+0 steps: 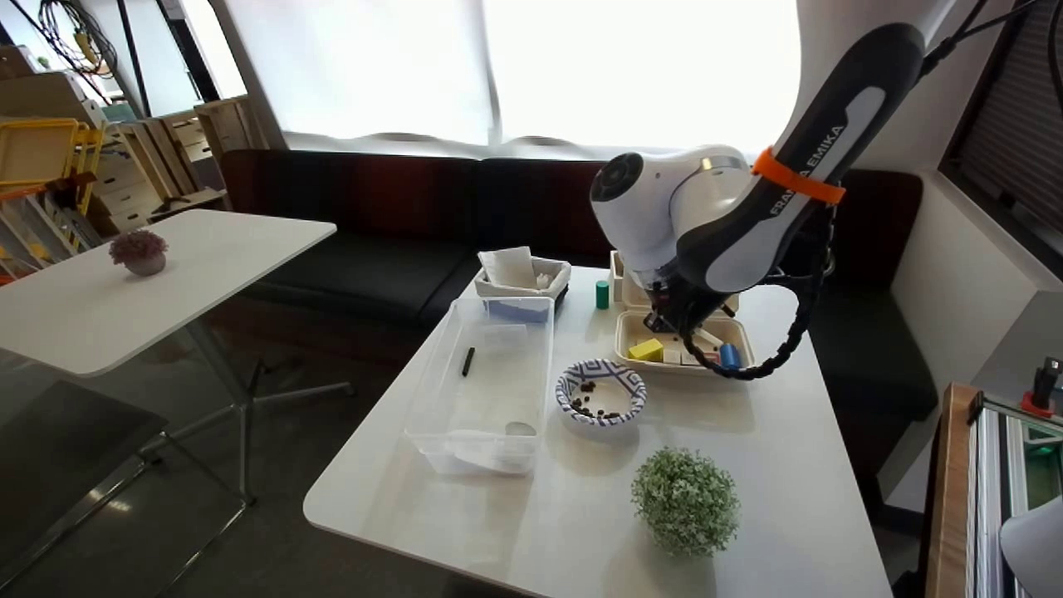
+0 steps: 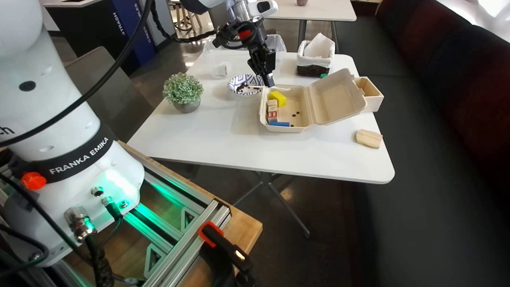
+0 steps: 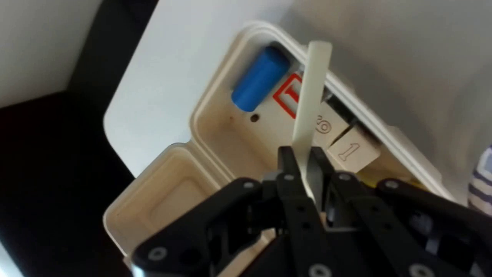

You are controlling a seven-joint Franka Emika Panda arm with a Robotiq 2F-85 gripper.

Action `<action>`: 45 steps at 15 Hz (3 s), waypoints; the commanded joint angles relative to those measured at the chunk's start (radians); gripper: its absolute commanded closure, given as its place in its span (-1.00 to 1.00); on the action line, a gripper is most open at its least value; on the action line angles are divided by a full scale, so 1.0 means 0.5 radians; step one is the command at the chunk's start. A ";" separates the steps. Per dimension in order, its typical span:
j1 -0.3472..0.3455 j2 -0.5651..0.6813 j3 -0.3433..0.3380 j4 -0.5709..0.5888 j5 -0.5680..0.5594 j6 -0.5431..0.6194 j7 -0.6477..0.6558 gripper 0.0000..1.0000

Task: Use the spoon to scoop some beans from the bowl into the takeaway pack

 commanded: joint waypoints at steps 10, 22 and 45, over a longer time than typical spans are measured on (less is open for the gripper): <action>-0.010 -0.231 0.002 -0.412 0.164 0.869 -0.377 0.73; 0.190 0.003 0.111 -0.230 0.013 0.837 -0.382 0.93; -0.099 -0.311 0.352 -0.405 0.596 0.895 -0.590 -1.00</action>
